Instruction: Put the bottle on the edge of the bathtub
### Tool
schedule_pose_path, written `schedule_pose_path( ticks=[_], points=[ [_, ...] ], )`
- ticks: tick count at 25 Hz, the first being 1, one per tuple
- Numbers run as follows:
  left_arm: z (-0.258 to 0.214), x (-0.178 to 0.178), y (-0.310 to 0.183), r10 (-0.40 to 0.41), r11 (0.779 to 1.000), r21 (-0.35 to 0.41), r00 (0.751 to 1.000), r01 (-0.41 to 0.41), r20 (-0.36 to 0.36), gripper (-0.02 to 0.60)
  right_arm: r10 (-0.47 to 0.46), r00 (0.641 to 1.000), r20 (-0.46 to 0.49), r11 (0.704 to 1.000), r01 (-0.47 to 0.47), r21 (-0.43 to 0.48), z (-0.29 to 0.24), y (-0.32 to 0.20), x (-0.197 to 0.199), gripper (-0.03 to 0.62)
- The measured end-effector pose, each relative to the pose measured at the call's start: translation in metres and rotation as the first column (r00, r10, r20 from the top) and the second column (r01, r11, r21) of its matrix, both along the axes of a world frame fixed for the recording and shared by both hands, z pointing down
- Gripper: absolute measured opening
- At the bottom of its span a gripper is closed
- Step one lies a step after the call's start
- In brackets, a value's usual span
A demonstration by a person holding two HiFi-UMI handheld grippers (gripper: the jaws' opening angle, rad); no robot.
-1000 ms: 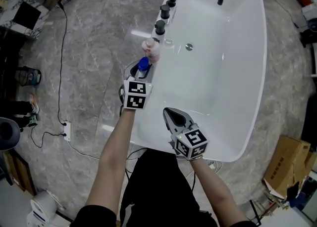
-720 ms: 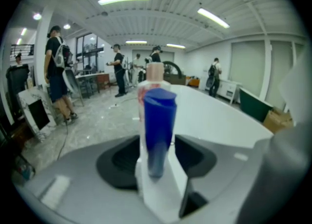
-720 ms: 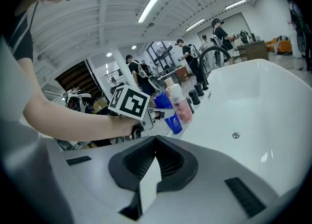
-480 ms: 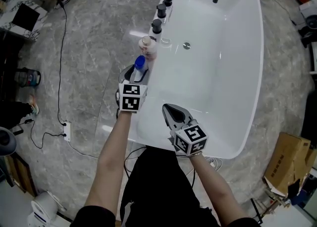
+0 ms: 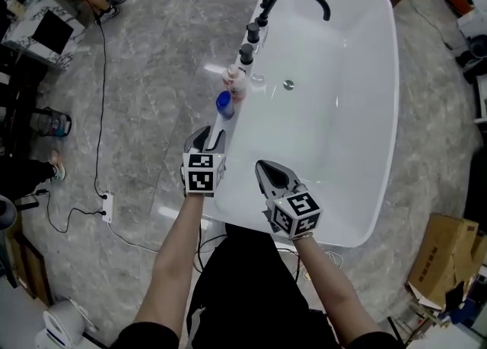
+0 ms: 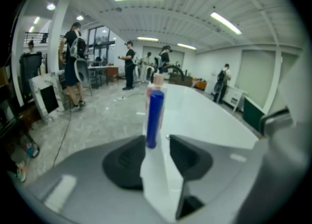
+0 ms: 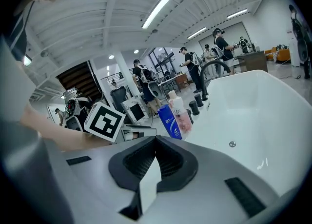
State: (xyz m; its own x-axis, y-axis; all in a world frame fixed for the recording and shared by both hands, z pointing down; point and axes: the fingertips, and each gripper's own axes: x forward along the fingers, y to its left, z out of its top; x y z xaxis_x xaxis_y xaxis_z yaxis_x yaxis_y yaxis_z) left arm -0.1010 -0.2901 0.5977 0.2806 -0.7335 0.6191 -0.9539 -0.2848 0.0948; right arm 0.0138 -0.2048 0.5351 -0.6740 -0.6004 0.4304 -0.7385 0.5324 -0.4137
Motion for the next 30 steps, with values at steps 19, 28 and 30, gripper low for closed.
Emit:
schedule_pose_path(
  ticks=[19,28,30],
  points=[
    [-0.079,-0.031,0.105,-0.045,0.995,0.086,0.997,0.051,-0.066,0.011,-0.004,1.000,-0.030,0.994,0.007,0.111,-0.051,0.031,-0.011,0.003],
    [-0.097,-0.046,0.137,-0.063,0.991,0.112,0.993,0.074,-0.097,0.006,-0.012,1.000,-0.027,0.988,0.016,0.154,-0.068,0.049,-0.017,0.003],
    [-0.100,-0.047,0.146,-0.056,0.991,0.116,0.993,0.067,-0.100,0.006,-0.018,0.999,-0.031,0.987,0.023,0.161,-0.071,0.055,-0.020,0.003]
  ],
)
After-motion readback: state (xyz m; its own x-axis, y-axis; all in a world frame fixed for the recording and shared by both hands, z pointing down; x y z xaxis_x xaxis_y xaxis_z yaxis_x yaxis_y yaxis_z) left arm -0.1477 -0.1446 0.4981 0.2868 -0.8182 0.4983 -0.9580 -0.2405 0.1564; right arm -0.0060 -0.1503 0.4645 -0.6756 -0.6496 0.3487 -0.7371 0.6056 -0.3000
